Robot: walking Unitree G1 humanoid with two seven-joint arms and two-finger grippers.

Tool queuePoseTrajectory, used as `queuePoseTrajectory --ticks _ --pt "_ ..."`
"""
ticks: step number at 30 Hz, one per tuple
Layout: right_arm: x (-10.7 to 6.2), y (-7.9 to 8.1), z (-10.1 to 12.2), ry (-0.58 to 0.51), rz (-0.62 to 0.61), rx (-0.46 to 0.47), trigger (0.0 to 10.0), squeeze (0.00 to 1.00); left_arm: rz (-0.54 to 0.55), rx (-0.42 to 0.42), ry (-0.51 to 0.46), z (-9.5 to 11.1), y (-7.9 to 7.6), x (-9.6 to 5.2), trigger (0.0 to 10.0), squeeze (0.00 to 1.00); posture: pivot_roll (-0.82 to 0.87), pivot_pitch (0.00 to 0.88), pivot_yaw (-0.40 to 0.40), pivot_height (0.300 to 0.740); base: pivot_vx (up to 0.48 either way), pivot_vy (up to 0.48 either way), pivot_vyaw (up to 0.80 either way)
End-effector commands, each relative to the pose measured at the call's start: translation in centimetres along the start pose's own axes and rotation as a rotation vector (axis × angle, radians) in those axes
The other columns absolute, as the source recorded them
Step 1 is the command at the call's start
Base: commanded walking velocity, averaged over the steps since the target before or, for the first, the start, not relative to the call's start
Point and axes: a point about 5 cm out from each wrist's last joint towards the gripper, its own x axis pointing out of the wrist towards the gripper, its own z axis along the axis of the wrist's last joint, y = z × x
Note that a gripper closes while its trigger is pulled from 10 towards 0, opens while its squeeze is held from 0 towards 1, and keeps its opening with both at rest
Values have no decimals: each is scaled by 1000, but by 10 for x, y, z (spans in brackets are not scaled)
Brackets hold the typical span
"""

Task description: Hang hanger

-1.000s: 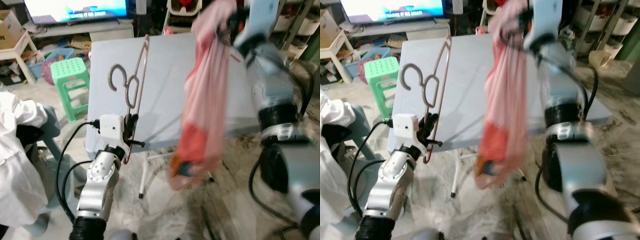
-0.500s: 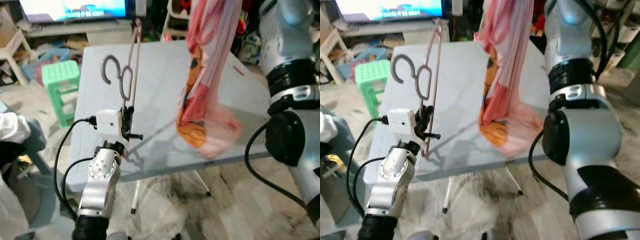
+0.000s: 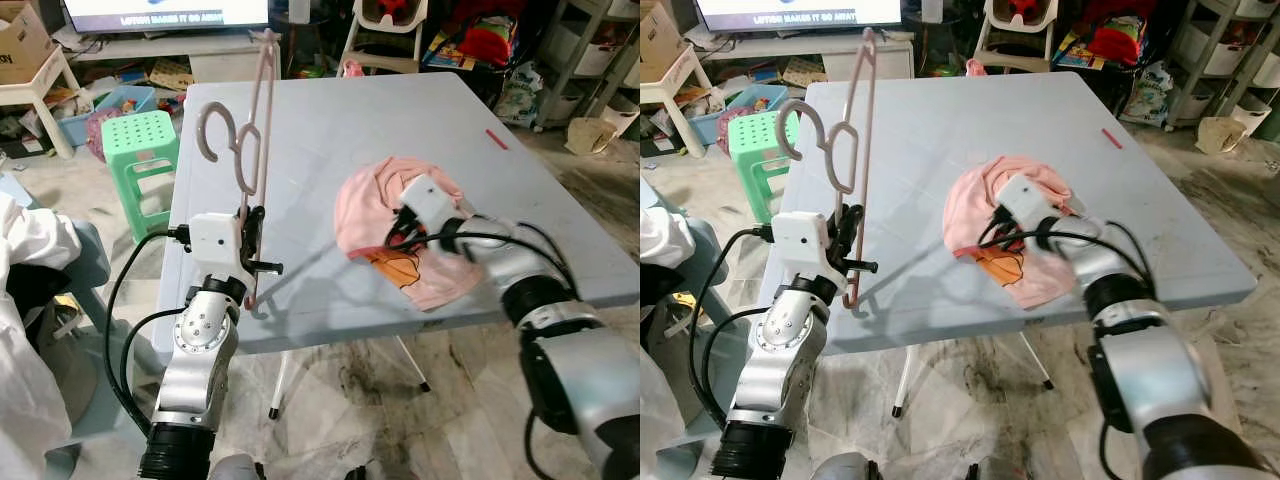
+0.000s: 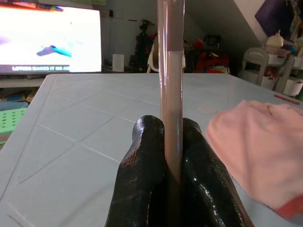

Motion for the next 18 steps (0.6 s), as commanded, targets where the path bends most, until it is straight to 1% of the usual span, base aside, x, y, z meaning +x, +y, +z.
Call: queuePoseTrajectory --ticks 1,4,5,7,9,11,12,13,14,15,16,17,18 --pt "-5 -3 4 -8 19 -89 10000 1000 -3 9 82 -15 2 -4 10000 0 17 0 -15 740 0 0 0" --pt "-16 -10 1 -4 -9 -175 10000 1000 -10 15 82 -16 2 -4 10000 0 16 0 -8 740 0 0 0" --pt "-24 -17 -1 -13 -59 -203 10000 1000 -12 16 83 -15 2 -4 10000 0 15 0 -5 740 0 0 0" --pt "-29 -21 -1 -21 -86 -216 10000 1000 -13 17 83 -15 3 -4 10000 0 15 0 -5 740 0 0 0" --pt "-37 -24 -3 -37 -87 -183 10000 1000 -17 19 86 -16 3 -5 10000 0 11 0 0 740 0 0 0" --pt "-45 -25 -6 -56 -74 -129 10000 1000 -23 20 91 -17 3 -5 10000 0 9 0 1 740 0 0 0" --pt "-49 -23 -8 -64 -56 -110 10000 1000 -26 20 92 -17 2 -6 10000 0 9 0 2 740 0 0 0" --pt "-57 -16 -13 -80 -8 -75 10000 1000 -30 18 95 -17 2 -7 10000 0 7 0 2 740 0 0 0" --pt "-58 -14 -14 -84 2 -69 10000 1000 -30 18 95 -17 2 -7 10000 0 7 0 2 740 0 0 0" --pt "-64 0 -21 -104 51 -25 10000 1000 -17 26 100 -17 3 -8 10000 0 2 0 4 740 0 0 0" --pt "-64 0 -21 -104 51 -25 10000 1000 -17 26 100 -17 3 -8 10000 0 2 0 4 740 0 0 0" --pt "-66 6 -23 -115 65 -12 10000 1000 -9 29 101 -18 4 -9 10000 0 2 0 4 740 0 0 0" --pt "-67 13 -28 -129 41 41 10000 1000 7 37 105 -18 5 -10 10000 0 1 0 3 740 0 0 0"
